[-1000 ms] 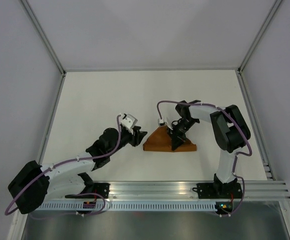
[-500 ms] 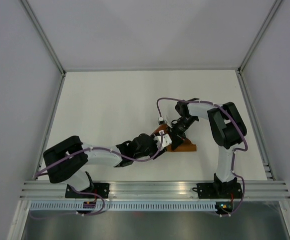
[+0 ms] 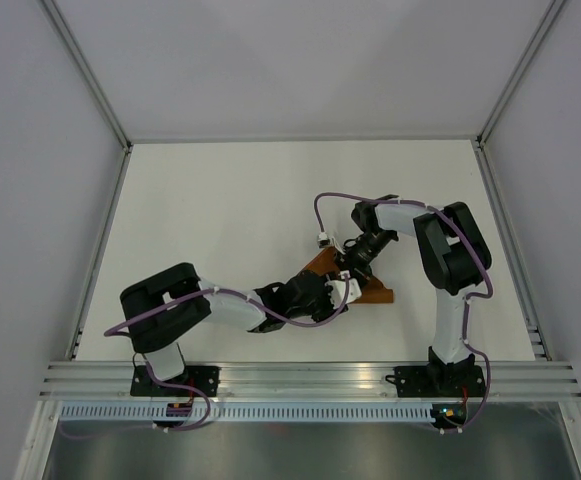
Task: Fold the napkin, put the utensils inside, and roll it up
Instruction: Roll the napkin with the utensil
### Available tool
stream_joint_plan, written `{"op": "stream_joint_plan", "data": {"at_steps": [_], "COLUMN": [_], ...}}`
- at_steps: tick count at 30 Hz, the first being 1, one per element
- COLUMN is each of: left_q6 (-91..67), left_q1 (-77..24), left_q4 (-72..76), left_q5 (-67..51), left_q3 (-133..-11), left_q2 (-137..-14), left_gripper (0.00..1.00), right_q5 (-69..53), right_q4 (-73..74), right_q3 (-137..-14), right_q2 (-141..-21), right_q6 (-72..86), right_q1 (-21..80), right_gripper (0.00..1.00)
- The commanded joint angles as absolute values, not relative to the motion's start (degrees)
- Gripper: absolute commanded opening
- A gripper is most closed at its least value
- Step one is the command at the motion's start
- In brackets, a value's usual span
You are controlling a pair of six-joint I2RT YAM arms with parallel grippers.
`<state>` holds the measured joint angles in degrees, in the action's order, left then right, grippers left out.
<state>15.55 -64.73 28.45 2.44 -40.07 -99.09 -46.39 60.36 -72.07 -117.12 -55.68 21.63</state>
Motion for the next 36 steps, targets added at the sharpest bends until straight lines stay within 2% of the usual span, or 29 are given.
{"op": "stream_joint_plan", "data": {"at_steps": [1, 12, 15, 19, 22, 26, 32, 36], "left_q6": [18.5, 15.5, 14.3, 12.5, 11.1, 8.4, 4.0, 1.4], "left_q1": [-65.0, -64.5, -64.3, -64.2, -64.0, -62.8, -59.7, -57.9], "left_q4": [30.8, 31.4, 30.7, 29.2, 26.6, 23.2, 22.1, 21.5], "left_q5": [1.3, 0.5, 0.3, -2.9, -4.7, -8.7, -16.6, -21.7], "left_q3": [-41.6, -41.7, -41.9, -42.5, -43.6, -44.9, -44.6, -44.6], "left_q2": [-100.5, -104.0, -104.9, -105.6, -106.5, -107.7, -108.1, -108.5], "left_gripper": [0.56, 0.47, 0.32, 0.23, 0.14, 0.03, 0.02, 0.02], "right_q5": [-37.6, -38.0, -38.2, -38.3, -38.6, -39.4, -41.5, -43.0], "right_q4": [52.9, 54.1, 54.4, 54.6, 54.7, 54.6, 54.6, 52.7], "right_q3": [-72.2, -73.5, -73.6, -73.7, -73.7, -74.0, -75.3, -75.3], "right_q2": [-120.8, -121.1, -121.0, -120.9, -120.8, -120.2, -116.0, -111.1], "right_q6": [-58.8, -58.9, -59.1, -59.2, -59.3, -58.8, -56.3, -53.1], "right_q1": [21.4, 21.0, 21.0, 20.8, 20.6, 20.3, 19.8, 18.6], "right_gripper": [0.01, 0.00, 0.01, 0.01, 0.07, 0.23, 0.38, 0.41]}}
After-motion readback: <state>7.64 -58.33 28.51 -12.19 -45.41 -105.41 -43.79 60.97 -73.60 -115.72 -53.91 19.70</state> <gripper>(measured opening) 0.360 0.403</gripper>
